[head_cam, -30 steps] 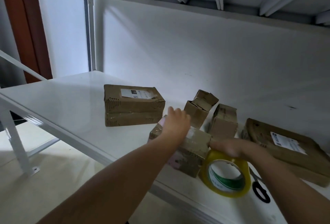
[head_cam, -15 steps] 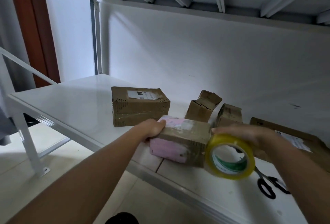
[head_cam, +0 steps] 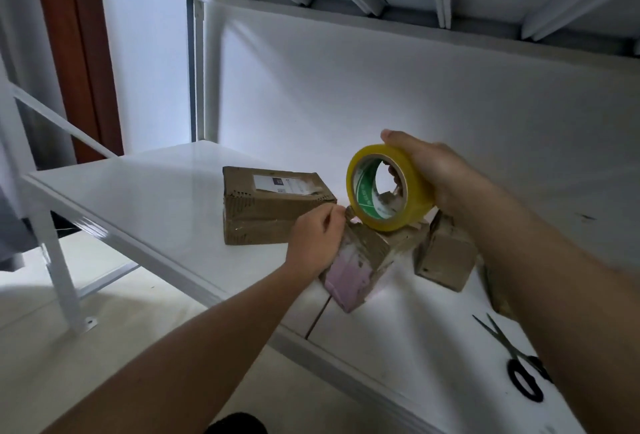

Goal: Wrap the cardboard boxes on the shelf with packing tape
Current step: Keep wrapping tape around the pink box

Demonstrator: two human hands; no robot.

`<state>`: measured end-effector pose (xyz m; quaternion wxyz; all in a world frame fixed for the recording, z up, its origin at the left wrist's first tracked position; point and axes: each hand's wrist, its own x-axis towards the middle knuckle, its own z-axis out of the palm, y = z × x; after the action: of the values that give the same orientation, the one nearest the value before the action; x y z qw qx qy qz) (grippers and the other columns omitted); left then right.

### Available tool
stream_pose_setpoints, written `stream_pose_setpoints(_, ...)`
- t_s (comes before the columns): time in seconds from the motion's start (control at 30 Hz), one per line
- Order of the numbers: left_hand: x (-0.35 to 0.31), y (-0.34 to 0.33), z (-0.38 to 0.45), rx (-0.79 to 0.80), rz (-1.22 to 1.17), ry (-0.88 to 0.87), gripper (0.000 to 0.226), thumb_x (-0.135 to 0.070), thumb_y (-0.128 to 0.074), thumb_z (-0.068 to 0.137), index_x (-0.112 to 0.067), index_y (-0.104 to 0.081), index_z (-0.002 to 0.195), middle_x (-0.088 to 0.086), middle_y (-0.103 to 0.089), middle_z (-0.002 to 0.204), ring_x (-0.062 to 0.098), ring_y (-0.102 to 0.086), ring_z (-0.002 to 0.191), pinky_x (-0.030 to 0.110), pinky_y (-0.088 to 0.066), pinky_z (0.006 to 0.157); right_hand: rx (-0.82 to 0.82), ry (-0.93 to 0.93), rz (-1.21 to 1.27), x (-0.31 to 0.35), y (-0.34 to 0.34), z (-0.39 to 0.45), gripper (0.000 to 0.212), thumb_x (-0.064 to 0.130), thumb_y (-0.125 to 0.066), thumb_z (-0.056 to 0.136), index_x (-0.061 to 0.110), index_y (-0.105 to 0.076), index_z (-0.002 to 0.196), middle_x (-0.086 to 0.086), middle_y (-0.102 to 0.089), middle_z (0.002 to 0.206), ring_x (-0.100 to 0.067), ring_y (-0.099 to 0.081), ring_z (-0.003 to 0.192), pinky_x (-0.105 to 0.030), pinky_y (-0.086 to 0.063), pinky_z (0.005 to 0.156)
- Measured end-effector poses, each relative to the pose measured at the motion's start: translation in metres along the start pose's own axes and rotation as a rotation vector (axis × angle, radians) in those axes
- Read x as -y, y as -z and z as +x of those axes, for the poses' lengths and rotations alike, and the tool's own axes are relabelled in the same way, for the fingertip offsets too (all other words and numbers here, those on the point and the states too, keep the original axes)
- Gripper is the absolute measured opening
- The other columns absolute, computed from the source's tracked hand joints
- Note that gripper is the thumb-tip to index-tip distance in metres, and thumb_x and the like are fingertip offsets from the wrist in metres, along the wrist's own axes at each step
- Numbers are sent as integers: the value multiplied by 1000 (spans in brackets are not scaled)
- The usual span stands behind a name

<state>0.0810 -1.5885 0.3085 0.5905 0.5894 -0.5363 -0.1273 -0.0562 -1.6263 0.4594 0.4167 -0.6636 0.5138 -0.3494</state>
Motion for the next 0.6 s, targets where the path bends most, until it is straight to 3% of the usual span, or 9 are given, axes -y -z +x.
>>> stream_pose_setpoints(0.07,-8,3,-3,110,7,-46,37,-51,-52,89,-24,-57,114,-6,-62,104,9,-58,95,32,-50,80,-45,-8,48,2,-15,8,46,56,-66,77,12,-68,91,-4,-70,76,-19,-64,65,-34,-55,69)
stream_pose_setpoints(0.13,-12,0,-7,246,72,-3,84,-69,-63,65,-28,-36,132,-6,-50,127,11,-50,113,35,-46,94,-45,-9,81,3,-25,13,47,55,-65,78,11,-68,94,-6,-70,75,-20,-64,64,-33,-55,67)
stream_pose_setpoints(0.23,-17,-9,-6,240,143,117,120,-70,-73,56,-28,-6,147,1,-29,147,22,-34,134,47,-36,108,40,-8,122,-4,-31,15,52,59,-62,78,10,-69,93,-6,-71,74,-19,-65,61,-33,-56,69)
stream_pose_setpoints(0.4,-15,-25,-7,124,387,5,109,-65,-61,74,-11,-4,148,6,-32,143,24,-35,131,46,-33,107,-1,14,11,-19,-24,16,66,71,-47,82,13,-63,109,-7,-68,90,-22,-67,80,-34,-54,73)
stream_pose_setpoints(0.5,-16,-32,-5,139,416,32,112,-66,-59,76,-8,4,149,9,-28,146,26,-31,134,47,-27,108,14,-29,-131,-6,-12,16,63,72,-50,80,15,-61,105,-9,-67,95,-28,-66,86,-40,-54,82)
stream_pose_setpoints(0.6,-14,-29,9,197,435,124,119,-69,-60,74,-9,11,149,11,-20,154,28,-25,140,50,-21,110,120,-39,-346,6,9,13,57,71,-54,79,18,-63,100,-9,-68,94,-29,-66,82,-35,-52,71)
